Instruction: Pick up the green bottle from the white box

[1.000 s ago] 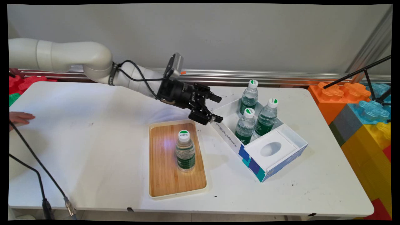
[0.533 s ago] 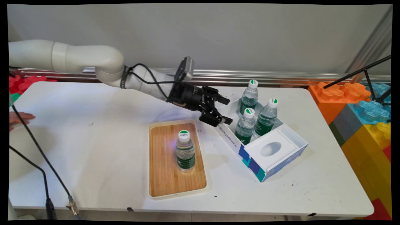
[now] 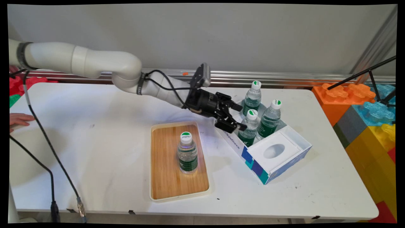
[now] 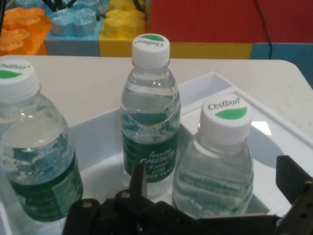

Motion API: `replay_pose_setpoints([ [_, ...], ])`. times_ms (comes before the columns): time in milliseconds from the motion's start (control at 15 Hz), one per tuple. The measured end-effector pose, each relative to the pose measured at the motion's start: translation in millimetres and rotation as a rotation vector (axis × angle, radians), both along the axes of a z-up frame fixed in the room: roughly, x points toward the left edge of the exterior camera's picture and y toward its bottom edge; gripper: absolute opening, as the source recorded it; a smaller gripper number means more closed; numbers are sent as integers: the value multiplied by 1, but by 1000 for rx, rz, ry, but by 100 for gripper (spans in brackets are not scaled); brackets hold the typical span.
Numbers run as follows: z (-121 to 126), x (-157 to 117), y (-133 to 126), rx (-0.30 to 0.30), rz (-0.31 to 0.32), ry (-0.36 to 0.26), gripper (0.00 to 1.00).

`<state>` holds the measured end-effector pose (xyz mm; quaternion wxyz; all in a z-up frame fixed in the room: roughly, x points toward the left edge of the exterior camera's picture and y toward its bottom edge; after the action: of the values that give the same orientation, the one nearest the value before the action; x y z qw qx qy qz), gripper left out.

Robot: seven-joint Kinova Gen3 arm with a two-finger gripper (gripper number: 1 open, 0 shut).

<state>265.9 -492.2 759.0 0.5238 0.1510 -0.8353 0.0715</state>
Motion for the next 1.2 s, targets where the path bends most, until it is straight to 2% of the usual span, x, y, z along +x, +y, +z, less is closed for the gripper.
replay_pose_setpoints([
  [467,-12,-30,0,35,1,5,100],
  [1200,-33,-44,-3,54,10,-16,100],
])
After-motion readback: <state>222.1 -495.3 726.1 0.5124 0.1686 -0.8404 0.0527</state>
